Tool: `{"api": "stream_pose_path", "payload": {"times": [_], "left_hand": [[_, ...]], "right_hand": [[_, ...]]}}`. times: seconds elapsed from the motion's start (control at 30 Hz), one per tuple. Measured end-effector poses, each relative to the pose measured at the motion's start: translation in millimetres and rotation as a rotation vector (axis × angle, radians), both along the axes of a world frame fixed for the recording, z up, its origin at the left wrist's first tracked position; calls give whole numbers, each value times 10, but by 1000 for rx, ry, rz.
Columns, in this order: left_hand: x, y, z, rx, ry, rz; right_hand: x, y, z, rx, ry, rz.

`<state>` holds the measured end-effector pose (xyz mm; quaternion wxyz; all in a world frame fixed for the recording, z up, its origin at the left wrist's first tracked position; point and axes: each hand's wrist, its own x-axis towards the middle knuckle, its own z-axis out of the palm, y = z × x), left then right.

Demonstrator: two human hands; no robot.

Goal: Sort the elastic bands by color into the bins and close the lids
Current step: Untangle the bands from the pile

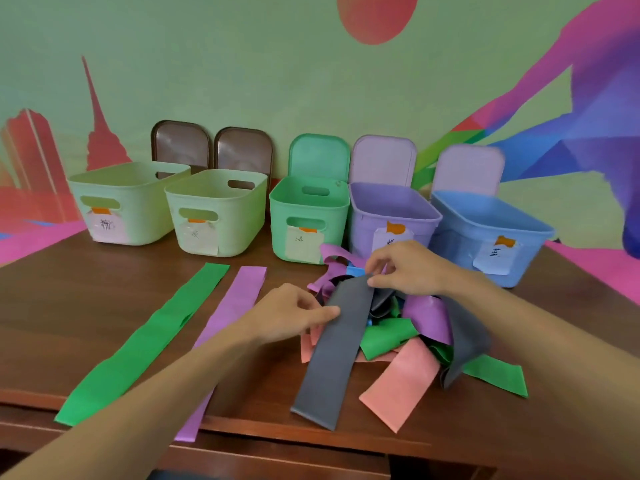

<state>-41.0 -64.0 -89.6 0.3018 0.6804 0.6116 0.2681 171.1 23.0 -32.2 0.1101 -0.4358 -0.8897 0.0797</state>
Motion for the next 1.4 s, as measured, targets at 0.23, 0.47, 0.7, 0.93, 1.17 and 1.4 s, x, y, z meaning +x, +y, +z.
{"api": "stream_pose_path", "payload": {"times": [0.23, 0.47, 0.7, 0.93, 1.17, 1.4], "left_hand": [[124, 3, 58, 27, 80, 39], [186, -67, 394, -25, -47, -5], [267, 47, 584, -81, -413, 61], [347, 280, 483, -184, -851, 190], [420, 496, 462, -240, -1183, 293], [450, 548, 511, -278, -1212, 306]], "right_hand": [[84, 12, -129, 6, -29, -30], [217, -112, -26, 77, 85, -20], [294, -374, 138, 62, 214, 136], [329, -446, 85, 36, 170, 253], [253, -497, -180, 225, -31, 162], [142, -329, -325, 456, 137, 122]]}}
